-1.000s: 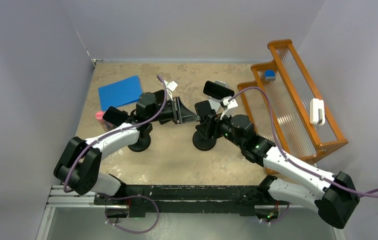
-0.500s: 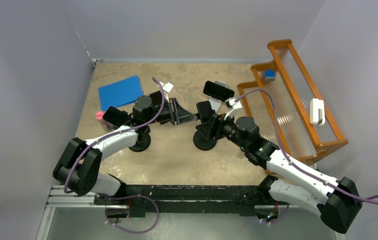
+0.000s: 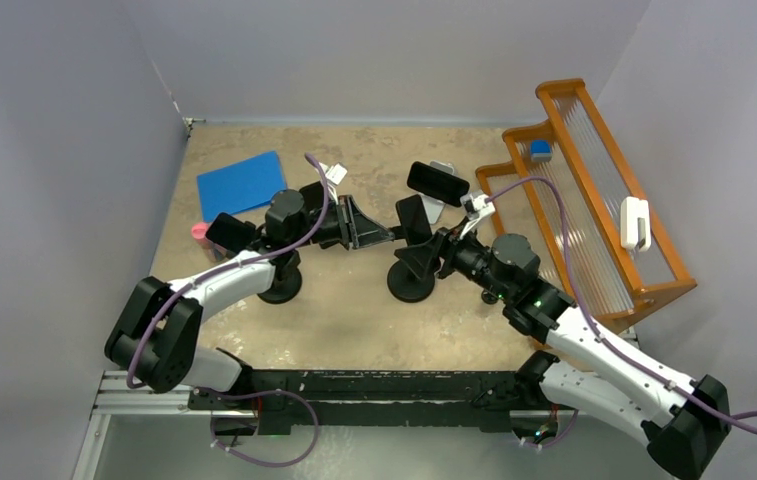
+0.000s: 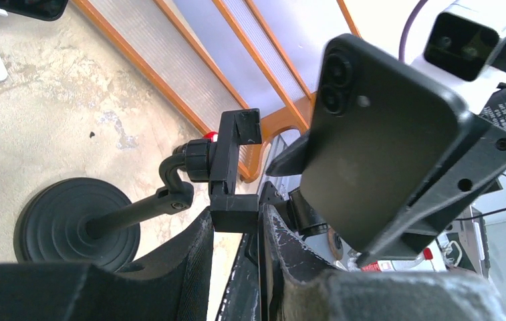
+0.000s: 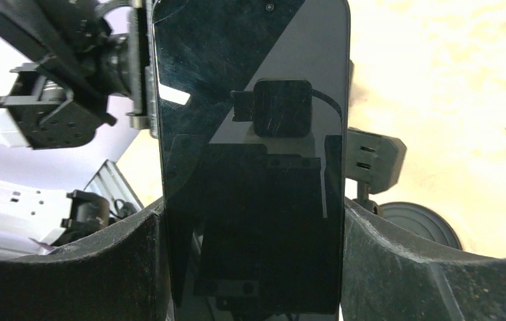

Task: Remove the phone from the phone stand
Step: Remove the phone from the phone stand, then place the phone at the center of the board.

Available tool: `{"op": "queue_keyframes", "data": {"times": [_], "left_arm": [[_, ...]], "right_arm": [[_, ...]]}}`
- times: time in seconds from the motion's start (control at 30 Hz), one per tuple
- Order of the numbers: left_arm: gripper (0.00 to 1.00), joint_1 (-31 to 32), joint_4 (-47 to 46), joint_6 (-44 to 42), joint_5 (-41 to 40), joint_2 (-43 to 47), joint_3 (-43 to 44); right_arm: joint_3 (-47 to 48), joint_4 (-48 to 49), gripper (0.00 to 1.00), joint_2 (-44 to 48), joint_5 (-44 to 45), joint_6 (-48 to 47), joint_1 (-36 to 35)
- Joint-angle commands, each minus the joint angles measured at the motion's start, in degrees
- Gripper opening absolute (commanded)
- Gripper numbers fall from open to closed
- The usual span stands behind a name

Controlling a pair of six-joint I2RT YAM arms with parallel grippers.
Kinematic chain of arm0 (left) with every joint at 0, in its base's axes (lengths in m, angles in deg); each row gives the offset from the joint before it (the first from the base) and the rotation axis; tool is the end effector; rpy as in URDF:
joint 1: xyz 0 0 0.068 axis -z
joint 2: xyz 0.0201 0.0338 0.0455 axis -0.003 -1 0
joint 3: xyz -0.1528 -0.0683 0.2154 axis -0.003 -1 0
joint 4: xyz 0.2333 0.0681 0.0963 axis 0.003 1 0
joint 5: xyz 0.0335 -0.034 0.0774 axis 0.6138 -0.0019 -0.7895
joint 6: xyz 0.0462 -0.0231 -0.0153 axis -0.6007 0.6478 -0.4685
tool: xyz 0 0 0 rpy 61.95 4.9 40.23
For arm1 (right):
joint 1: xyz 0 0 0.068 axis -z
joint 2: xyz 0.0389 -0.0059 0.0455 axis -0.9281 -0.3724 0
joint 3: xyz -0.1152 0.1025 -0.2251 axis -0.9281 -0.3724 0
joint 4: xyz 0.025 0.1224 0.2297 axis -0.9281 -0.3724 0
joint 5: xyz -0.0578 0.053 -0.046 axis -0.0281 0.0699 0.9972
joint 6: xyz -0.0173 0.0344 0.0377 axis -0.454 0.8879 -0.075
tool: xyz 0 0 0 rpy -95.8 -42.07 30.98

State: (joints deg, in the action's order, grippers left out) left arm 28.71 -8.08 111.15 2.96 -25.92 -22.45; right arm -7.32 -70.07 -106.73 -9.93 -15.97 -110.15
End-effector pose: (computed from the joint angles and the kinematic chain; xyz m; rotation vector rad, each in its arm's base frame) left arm 0.2541 -0.1679 0.2595 0.2816 1.8754 -1.6465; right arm 0.1509 0.1399 0.3125 -0.2229 1.6559 1.0568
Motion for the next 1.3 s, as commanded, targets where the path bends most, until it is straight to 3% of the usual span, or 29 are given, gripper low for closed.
{"op": "queue_keyframes", "data": {"times": [0.0,0.47,0.77,1.0,1.27], "left_arm": [[0.27,-0.67,3.31,-3.39,-1.55,1.49,1.98],[0.61,-0.58,11.45,-4.1,-2.21,6.25,7.11],[0.79,-0.68,23.85,-9.91,-18.21,21.54,9.62],[0.88,-0.67,27.04,-10.21,-24.27,28.21,12.1],[0.88,-0.67,25.73,-11.08,-19.01,28.25,15.71]], "right_arm": [[4.85,4.11,0.0,2.15,-4.45,-1.97,0.11],[11.58,-4.49,0.0,4.67,-2.59,-7.99,0.12],[20.29,-11.97,0.0,1.8,4.52,-15.91,0.02],[25.83,-10.97,0.0,-4.25,17.05,-17.39,-4.39],[28.25,-6.55,0.0,-10.69,36.51,-17.08,-18.14]]}}
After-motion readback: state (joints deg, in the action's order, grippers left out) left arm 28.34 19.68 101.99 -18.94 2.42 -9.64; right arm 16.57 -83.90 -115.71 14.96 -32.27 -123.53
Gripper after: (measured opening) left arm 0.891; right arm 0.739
